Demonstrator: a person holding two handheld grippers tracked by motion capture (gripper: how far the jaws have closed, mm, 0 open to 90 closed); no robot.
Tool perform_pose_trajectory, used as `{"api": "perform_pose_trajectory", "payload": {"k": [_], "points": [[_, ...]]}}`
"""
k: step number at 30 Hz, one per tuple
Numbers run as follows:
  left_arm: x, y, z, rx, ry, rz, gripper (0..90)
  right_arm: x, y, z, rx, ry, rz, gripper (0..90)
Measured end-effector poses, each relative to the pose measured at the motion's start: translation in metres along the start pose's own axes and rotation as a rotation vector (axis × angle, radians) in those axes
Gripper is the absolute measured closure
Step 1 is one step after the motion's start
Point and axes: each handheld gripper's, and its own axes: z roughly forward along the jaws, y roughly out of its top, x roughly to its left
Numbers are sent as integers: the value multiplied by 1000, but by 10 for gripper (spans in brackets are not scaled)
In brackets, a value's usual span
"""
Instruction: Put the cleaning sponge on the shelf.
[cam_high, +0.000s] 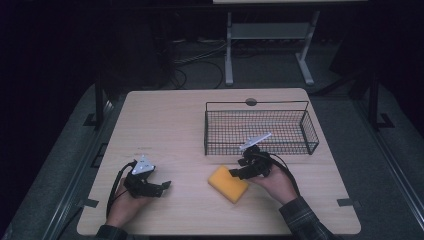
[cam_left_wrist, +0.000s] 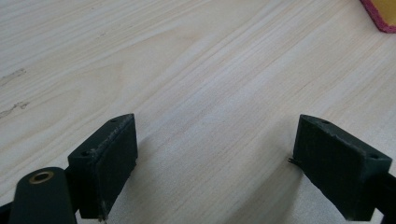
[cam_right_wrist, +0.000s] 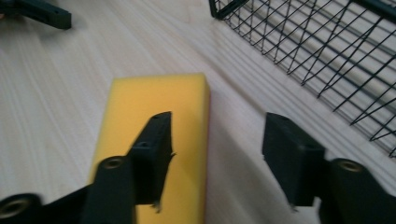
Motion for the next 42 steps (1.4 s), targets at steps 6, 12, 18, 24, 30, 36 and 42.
{"api": "perform_pose_trajectory", "payload": {"k": [6, 12, 18, 24, 30, 36, 42], "points": [[0, 0, 0, 0, 0, 0, 128, 15, 1, -5, 13, 2, -9, 254], [0, 0, 0, -2, 0, -3, 128, 32, 2, -2, 43, 6, -53, 176], [0, 0, 0, -2, 0, -3, 128, 43, 2, 9, 80, -23, -93, 140], [0, 0, 0, -1, 0, -1, 128, 47, 1, 20, 113, -53, -118, 136], [0, 0, 0, -1, 0, -1, 128, 47, -3, 30, 133, -59, -126, 137], [0, 0, 0, 0, 0, 0, 128, 48, -5, 35, 153, -55, -140, 138], [0, 0, 0, 0, 0, 0, 128, 50, -7, 38, 167, -69, -158, 151]]}}
